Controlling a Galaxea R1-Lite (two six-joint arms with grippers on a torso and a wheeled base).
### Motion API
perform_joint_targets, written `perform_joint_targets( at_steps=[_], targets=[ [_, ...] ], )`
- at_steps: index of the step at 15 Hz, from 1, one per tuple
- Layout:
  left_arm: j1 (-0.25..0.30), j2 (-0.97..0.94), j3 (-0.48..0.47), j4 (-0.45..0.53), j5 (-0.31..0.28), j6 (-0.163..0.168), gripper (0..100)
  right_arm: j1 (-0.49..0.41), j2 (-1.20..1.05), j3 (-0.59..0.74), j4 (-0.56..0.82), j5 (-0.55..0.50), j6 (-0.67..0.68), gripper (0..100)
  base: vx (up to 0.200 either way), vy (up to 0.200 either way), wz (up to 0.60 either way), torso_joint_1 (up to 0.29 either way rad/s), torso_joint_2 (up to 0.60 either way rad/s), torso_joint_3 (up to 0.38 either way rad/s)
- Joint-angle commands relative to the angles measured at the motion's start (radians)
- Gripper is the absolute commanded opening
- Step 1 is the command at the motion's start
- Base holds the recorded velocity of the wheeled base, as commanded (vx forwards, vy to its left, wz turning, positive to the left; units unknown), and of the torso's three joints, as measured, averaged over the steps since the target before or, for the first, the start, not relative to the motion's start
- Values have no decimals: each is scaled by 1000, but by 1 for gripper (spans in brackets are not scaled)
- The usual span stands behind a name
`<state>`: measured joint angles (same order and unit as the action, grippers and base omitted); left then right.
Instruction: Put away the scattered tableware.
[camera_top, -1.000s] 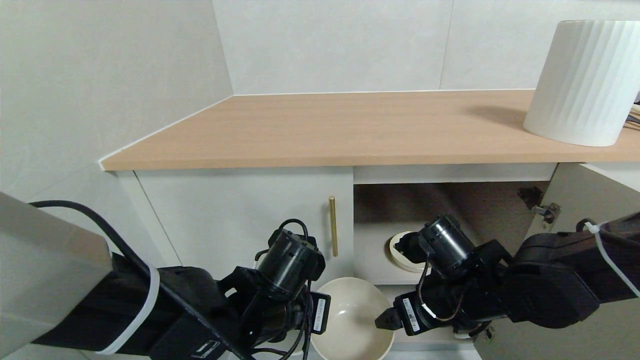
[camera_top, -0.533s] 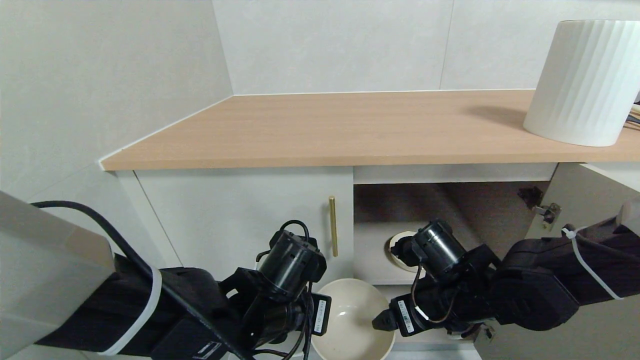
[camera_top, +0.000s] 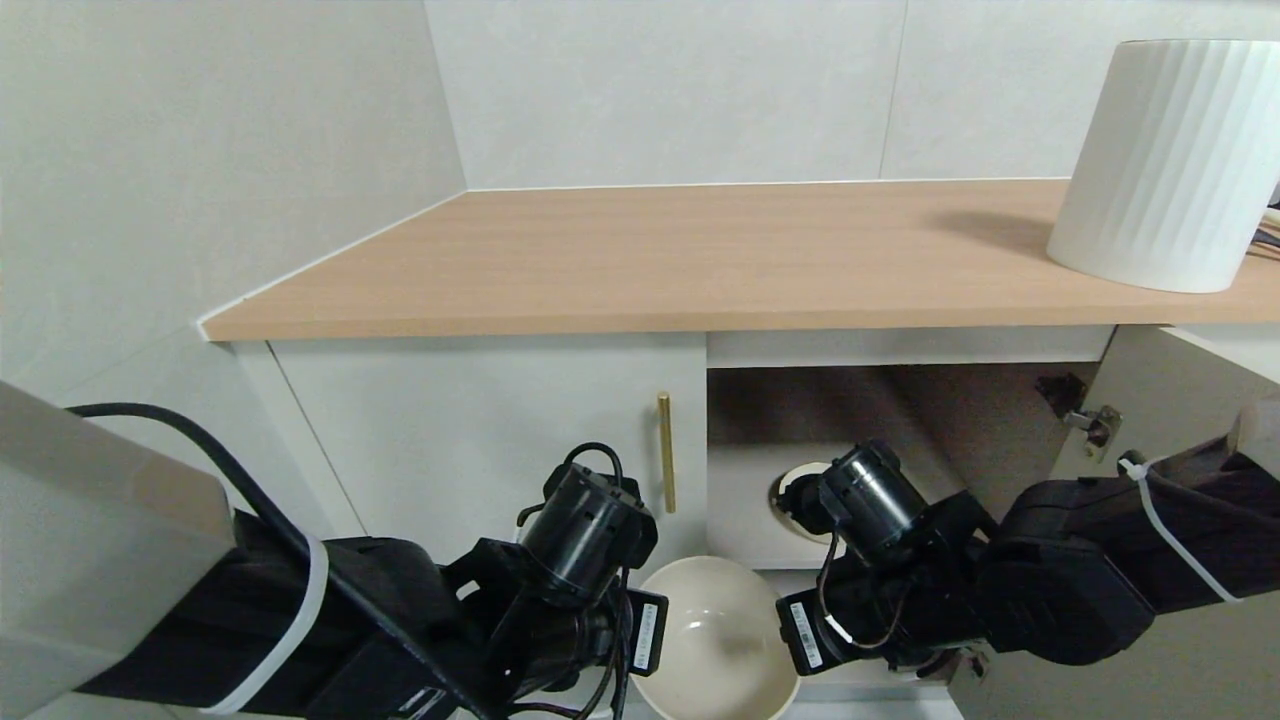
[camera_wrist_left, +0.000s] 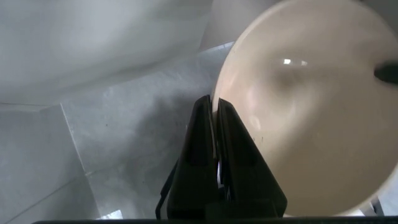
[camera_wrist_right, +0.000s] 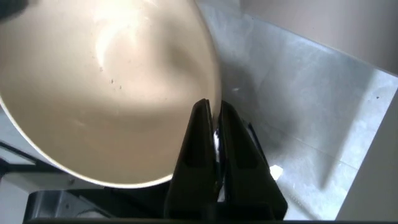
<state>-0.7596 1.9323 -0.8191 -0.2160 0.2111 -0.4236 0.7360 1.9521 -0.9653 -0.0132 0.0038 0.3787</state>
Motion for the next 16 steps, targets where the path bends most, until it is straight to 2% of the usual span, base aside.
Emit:
perform_joint_targets(
  at_steps=[1,8,9,16],
  targets=[
    [0,0,0,1,2,0,0,0,1,0,4,-2,-1,0,0,0,0,0,0,0],
    [-1,2,2,3,2,0,0,0,-1,0,4,-2,-1,0,0,0,0,0,0,0],
    [-1,5,2,3,2,2,100,-1,-1,2,4,-2,-1,0,0,0,0,0,0,0],
    [-3,7,2,3,2,2,100,0,5,10,9,-2,-6,0,0,0,0,0,0,0]
  ],
)
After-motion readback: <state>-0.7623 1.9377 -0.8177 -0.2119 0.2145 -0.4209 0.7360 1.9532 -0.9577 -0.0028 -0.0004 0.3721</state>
